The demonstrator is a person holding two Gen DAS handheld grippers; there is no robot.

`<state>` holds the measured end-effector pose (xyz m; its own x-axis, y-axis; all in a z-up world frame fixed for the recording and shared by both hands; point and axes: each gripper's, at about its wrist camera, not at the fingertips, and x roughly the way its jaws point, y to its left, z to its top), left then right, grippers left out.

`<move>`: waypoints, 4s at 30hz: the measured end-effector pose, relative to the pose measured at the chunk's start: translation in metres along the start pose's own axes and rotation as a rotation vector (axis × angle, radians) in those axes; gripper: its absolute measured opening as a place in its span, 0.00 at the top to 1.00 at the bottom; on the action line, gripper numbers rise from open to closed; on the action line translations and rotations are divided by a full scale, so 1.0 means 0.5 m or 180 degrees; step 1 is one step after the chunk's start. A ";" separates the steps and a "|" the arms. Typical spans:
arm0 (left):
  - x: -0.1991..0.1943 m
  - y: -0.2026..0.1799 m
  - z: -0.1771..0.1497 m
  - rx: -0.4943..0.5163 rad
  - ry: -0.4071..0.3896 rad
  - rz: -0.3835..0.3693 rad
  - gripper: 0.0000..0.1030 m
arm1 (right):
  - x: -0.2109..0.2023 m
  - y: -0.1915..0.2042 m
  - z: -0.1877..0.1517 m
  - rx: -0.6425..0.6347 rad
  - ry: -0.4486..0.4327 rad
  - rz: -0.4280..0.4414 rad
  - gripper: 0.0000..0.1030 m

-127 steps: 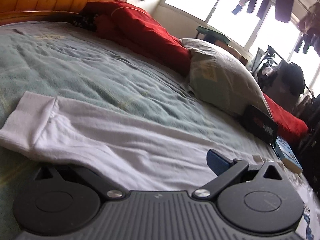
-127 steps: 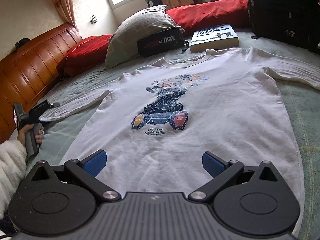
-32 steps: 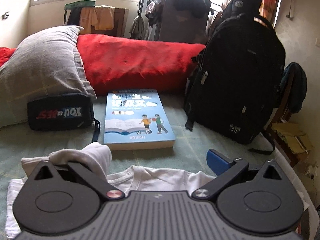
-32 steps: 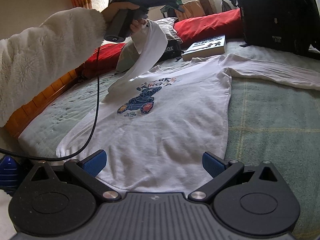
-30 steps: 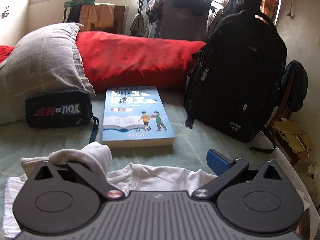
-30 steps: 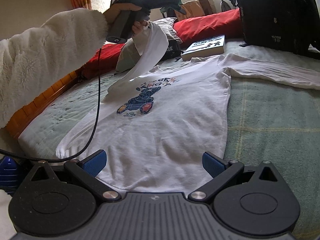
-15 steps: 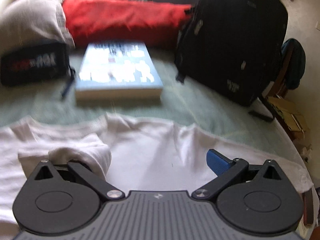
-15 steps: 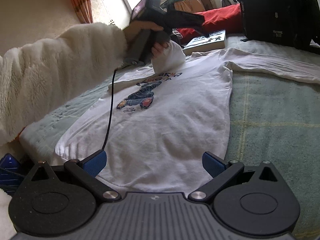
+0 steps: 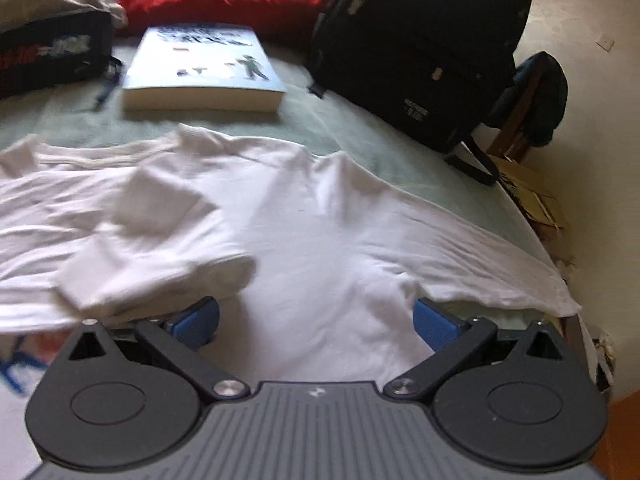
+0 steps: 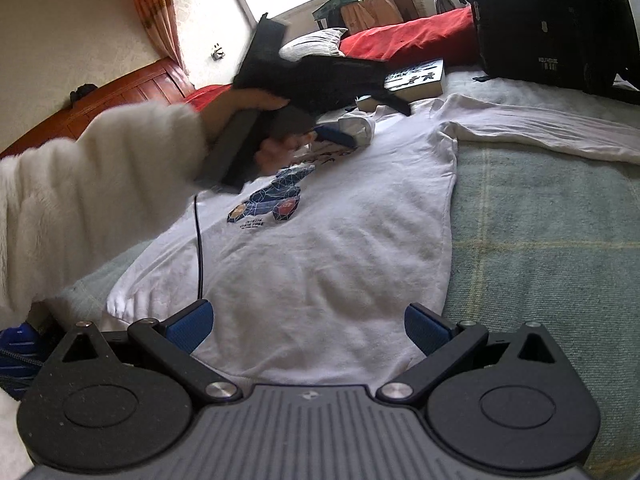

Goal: Fold clothes
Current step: 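Lower the held cuff onto the sweatshirt body near the collar, then open the left gripper to release the cuff on the body, then press the folded sleeve flat near the collar with the right gripper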

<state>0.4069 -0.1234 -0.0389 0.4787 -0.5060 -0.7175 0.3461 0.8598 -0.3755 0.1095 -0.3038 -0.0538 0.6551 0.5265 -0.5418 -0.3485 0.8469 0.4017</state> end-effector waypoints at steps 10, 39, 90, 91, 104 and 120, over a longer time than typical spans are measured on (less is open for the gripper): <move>-0.033 0.115 0.017 -0.0855 -0.0266 -0.0190 0.01 | 0.000 -0.013 0.001 0.0072 -0.0036 -0.0008 0.00; -0.011 0.071 0.037 -0.0374 -0.0268 0.0351 0.01 | 0.009 -0.048 0.008 0.0211 -0.0004 -0.0133 0.00; -0.308 0.099 -0.294 0.1242 -0.0599 0.0478 0.01 | 0.399 -0.197 0.400 0.0599 -0.0089 -0.0965 0.85; -0.308 0.100 -0.294 0.1243 -0.0594 0.0483 0.01 | 0.399 -0.198 0.395 0.0654 -0.0064 -0.0990 0.83; -0.315 0.122 -0.292 0.1143 -0.0621 0.0539 0.01 | 0.373 -0.208 0.428 0.0477 -0.0400 -0.1166 0.50; -0.307 0.131 -0.294 0.1116 -0.0593 0.0530 0.01 | 0.483 -0.156 0.411 -0.0535 0.0049 -0.1418 0.48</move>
<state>0.2376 0.0207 -0.0397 0.6776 -0.3935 -0.6213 0.4896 0.8718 -0.0183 0.4326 -0.2581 -0.0644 0.7558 0.1092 -0.6457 -0.1402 0.9901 0.0034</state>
